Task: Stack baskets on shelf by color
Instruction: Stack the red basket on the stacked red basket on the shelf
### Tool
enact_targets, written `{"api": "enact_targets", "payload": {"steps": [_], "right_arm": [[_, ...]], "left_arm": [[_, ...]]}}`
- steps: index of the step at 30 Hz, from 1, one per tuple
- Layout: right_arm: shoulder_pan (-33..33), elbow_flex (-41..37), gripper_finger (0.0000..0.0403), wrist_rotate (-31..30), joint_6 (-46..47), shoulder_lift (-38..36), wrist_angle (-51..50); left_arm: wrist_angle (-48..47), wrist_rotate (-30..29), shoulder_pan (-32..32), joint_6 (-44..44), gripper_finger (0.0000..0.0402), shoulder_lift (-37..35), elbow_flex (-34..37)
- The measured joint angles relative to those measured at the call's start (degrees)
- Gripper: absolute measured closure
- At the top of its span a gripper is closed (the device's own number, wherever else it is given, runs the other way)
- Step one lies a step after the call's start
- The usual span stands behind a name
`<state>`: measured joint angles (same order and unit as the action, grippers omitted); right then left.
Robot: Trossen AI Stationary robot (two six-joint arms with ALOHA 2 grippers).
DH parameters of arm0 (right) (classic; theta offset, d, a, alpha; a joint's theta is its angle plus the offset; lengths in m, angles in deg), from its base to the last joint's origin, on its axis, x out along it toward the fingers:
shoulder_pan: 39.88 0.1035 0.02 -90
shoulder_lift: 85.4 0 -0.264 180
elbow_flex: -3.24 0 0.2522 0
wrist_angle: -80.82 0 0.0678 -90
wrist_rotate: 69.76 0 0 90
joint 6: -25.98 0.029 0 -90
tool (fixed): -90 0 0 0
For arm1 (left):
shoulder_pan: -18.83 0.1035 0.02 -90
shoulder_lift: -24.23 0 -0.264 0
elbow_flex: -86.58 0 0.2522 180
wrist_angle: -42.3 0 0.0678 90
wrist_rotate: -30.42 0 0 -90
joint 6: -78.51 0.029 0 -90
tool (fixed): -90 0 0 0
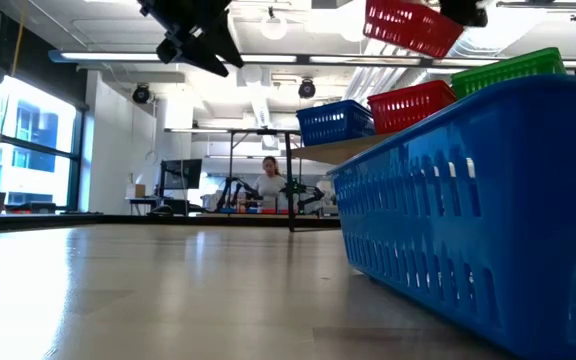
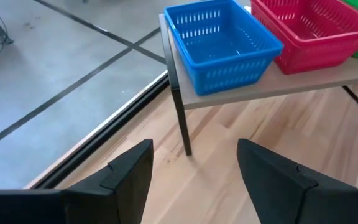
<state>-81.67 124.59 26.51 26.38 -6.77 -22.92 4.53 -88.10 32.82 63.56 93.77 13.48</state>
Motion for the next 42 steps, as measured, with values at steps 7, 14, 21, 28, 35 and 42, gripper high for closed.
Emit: {"api": "enact_targets", "payload": {"steps": [7, 14, 21, 28, 35, 42], "right_arm": [[-2.6, 0.0, 0.0403, 6.4, -4.1, 5.0, 0.0], [-4.7, 0.0, 0.0403, 7.8, -0.1, 6.0, 0.0], [-4.4, -0.2, 0.0403, 10.4, 0.8, 4.2, 0.0], [-4.2, -11.0, 0.0403, 10.3, -0.8, -5.1, -0.2], [-5.1, -15.8, 0.0403, 10.1, -2.8, -6.8, -0.1], [-7.7, -16.1, 0.0403, 11.9, -8.9, -1.5, 0.0]], "left_arm": [[-0.1, 0.0, 0.3, 2.7, 0.0179, 0.0, 0.0], [-0.1, 1.3, 0.3, 2.7, 0.0179, 0.0, 0.0], [-0.1, 1.1, 0.3, 2.7, 0.0179, 0.0, 0.0], [0.0, 1.0, 0.3, 1.8, 0.0179, 0.0, 0.0], [1.5, 0.9, 0.3, 1.6, 0.0179, 0.0, 0.0], [1.6, 0.9, 0.3, 1.6, 0.0179, 0.0, 0.0]]}}
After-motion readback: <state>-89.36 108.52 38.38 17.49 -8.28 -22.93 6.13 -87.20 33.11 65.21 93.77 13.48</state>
